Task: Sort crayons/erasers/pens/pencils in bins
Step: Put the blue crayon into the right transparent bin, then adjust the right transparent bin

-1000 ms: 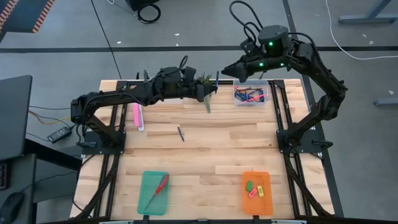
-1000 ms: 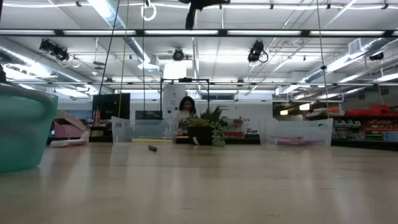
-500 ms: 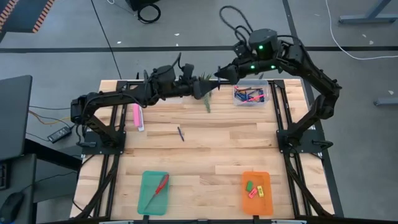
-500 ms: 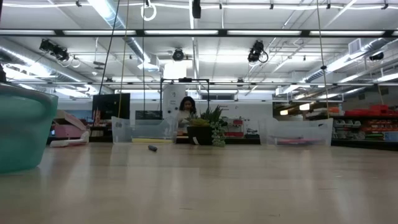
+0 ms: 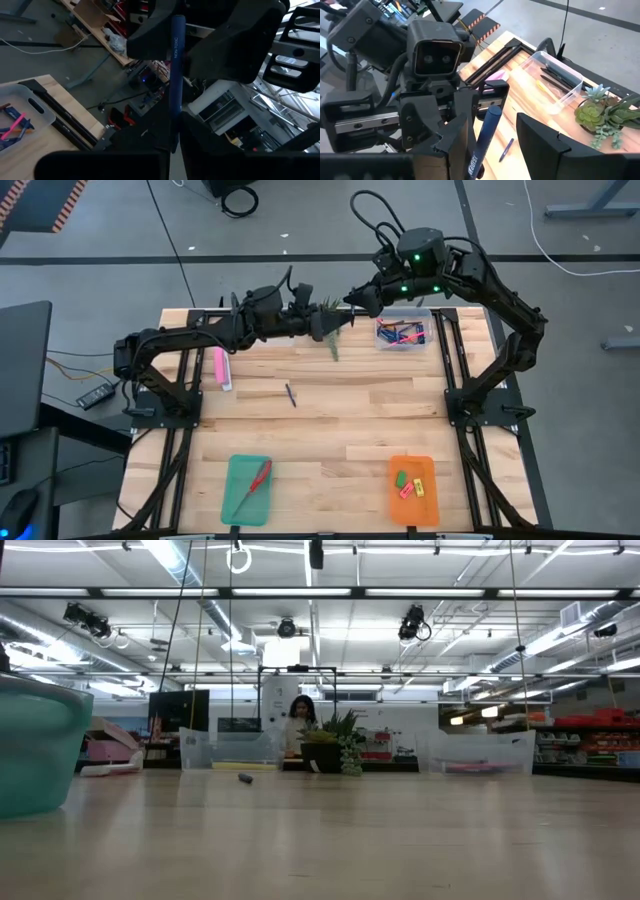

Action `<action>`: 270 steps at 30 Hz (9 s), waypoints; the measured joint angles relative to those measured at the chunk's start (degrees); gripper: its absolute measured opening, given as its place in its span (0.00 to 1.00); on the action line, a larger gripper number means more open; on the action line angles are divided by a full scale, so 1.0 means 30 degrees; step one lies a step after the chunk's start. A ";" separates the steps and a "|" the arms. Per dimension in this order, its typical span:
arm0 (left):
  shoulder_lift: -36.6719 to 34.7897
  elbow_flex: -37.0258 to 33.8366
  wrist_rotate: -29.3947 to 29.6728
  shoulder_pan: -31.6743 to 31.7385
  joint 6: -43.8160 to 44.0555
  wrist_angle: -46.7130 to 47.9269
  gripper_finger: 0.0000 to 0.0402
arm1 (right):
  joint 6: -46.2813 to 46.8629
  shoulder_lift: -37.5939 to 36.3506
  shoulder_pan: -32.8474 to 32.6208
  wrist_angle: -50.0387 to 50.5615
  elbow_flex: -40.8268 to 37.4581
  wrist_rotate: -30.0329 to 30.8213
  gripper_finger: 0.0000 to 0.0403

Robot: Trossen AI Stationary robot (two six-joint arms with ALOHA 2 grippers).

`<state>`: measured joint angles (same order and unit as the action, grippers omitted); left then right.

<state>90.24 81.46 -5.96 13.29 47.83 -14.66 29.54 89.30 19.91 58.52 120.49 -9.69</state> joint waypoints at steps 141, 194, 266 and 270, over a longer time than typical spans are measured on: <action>0.9639 -0.0070 -0.1890 0.0250 0.4847 2.2465 0.13 | -0.7455 -0.8422 0.8428 -0.0203 -1.4171 -0.0829 0.33; 0.7817 1.4617 -0.3041 0.0869 -0.1135 1.6549 0.08 | 0.3216 -0.8695 0.3006 -0.7583 -1.4185 -0.3636 0.47; 0.1880 1.4617 0.2429 0.0233 -0.5639 2.9885 0.24 | -0.6979 0.0458 1.2456 0.2722 -1.4185 0.5786 0.36; 0.1880 1.4610 0.2433 0.0189 -0.5408 2.9833 0.23 | -0.4089 0.0272 1.3223 0.4250 -1.4187 0.7220 0.37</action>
<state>95.88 125.29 1.34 13.86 31.61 74.84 17.27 90.11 59.57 71.27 77.93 11.97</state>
